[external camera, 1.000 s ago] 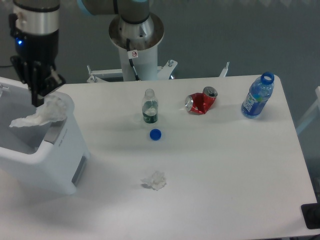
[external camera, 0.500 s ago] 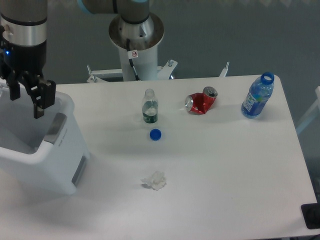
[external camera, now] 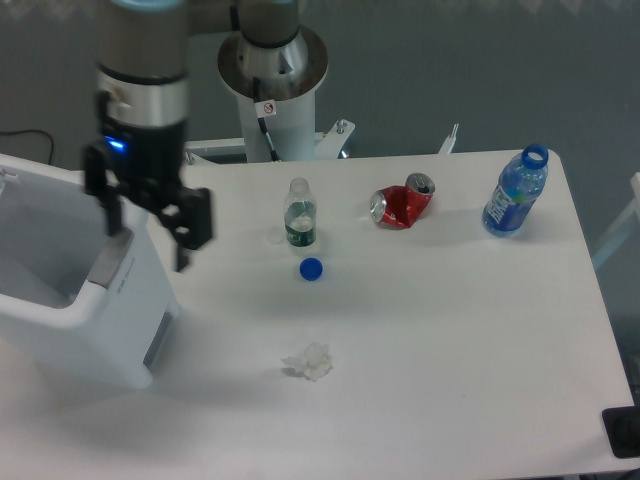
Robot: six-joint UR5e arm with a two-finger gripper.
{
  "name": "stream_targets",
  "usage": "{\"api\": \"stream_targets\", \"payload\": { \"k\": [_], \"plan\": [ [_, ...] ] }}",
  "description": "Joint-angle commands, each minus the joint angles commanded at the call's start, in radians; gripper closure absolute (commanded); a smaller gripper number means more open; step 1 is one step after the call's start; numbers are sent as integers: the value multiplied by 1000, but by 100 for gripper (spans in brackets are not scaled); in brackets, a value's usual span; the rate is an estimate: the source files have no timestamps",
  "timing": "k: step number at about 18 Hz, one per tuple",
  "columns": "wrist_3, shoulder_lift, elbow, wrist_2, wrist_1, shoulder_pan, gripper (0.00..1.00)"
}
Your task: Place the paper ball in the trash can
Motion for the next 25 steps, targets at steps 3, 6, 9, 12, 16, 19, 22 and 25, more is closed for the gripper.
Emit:
{"api": "stream_targets", "payload": {
  "k": [3,6,9,12,16,19,22,25],
  "plan": [
    [77,0,-31,24,-6,83,0],
    [158,-6,-52,54,-3,135,0],
    [247,-54,-52,58,-3,184,0],
    [328,-107,-49,84,-8,220,0],
    [440,-201,-38,156,0,275,0],
    [506,-265,-11,186,3,321,0],
    [513,-278,-9,187,3,332,0],
    [513,-288,-8,187,3,332,0]
  ]
}}
